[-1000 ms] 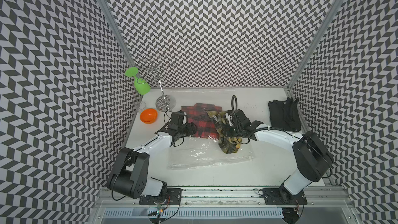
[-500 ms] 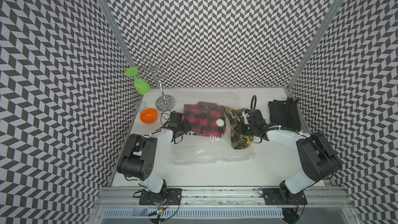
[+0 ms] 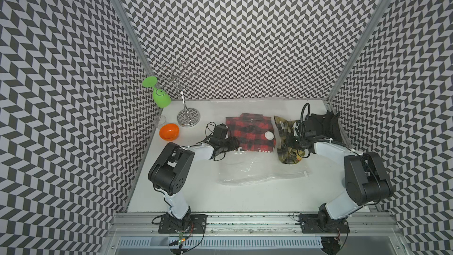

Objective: Place the folded shirt into the vacuum bag
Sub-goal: Adjust the vacuum bag at the center of the board, then open the vacuum bag at the center of the board.

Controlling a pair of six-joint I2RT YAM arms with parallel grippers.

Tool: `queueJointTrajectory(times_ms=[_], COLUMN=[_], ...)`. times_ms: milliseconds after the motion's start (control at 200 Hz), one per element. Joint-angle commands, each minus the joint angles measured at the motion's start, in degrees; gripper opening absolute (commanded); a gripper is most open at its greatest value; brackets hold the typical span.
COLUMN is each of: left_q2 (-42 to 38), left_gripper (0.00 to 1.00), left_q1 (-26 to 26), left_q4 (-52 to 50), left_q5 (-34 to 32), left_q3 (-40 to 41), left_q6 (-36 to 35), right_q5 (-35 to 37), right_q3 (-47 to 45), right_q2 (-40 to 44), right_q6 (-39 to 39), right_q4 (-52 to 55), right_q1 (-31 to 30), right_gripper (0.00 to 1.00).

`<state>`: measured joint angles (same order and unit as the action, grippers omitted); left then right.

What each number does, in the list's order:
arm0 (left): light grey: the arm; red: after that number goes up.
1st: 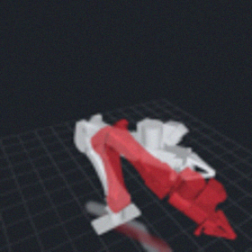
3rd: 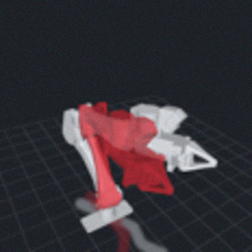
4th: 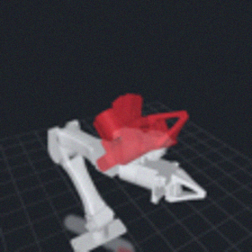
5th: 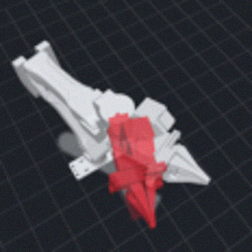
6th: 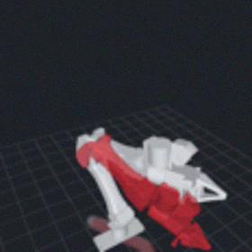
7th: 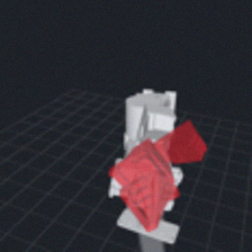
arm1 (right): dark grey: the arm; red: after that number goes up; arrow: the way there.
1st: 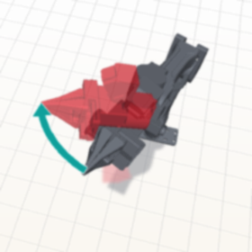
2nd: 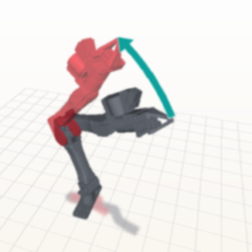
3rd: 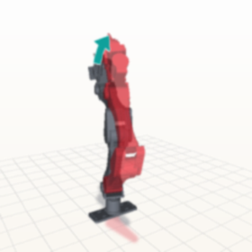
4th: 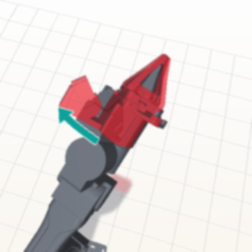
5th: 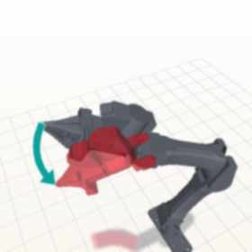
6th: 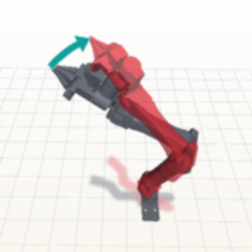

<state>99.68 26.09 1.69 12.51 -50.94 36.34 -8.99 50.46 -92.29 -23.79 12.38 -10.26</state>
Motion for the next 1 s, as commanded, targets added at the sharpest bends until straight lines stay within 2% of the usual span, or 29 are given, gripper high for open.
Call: queueJointTrajectory(times_ms=[0, 55, 165, 280, 421, 451, 521, 656, 786, 996], left_q2=[-5.6, -7.1, -7.3, -6.5, -5.3, -4.6, -3.0, 0.9, 3.9, 1.0], left_gripper=[0.64, 0.65, 0.66, 0.67, 0.70, 0.80, 0.83, 0.83, 0.82, 0.80], left_q1=[1.2, 4.6, 15.7, 25.7, 32.4, 33.5, 36.0, 38.8, 39.3, 39.1], left_q4=[-11.5, -16.6, -22.9, -24.4, -24.9, -25.4, -26.3, -26.5, -27.4, -26.9], left_q5=[1.0, -0.8, -3.0, -5.7, -11.0, -11.9, -13.6, -19.1, -25.9, -30.5], left_q3=[-5.0, -7.7, -9.6, -8.1, -8.2, -8.8, -9.9, -11.0, -12.2, -11.2], left_q6=[-9.9, -16.2, -24.5, -27.5, -30.6, -31.4, -33.0, -34.9, -35.8, -36.7], right_q5=[1.7, 1.3, 0.3, -0.9, -1.7, -1.7, -1.9, -2.5, -2.5, -2.2], right_q3=[0.0, -0.1, 0.1, 0.4, 0.1, 0.0, -0.2, -1.1, -1.5, -1.3], right_q2=[-2.4, -2.7, -2.9, -3.0, -2.8, -2.8, -2.9, -2.6, -2.4, -2.6], right_q6=[1.0, 0.7, 0.6, 0.5, 0.4, 0.4, 0.4, 0.1, 0.1, 0.6], right_q4=[1.8, 1.5, 1.3, 1.5, 1.3, 1.3, 1.3, 0.8, 0.9, 1.2], right_q1=[-0.3, -0.3, -0.2, -0.2, -0.3, -0.2, -0.3, -0.3, -0.2, -0.2], right_gripper=[0.00, 0.00, 0.00, 0.00, 0.00, 0.00, 0.00, 0.00, 0.00, 0.00])
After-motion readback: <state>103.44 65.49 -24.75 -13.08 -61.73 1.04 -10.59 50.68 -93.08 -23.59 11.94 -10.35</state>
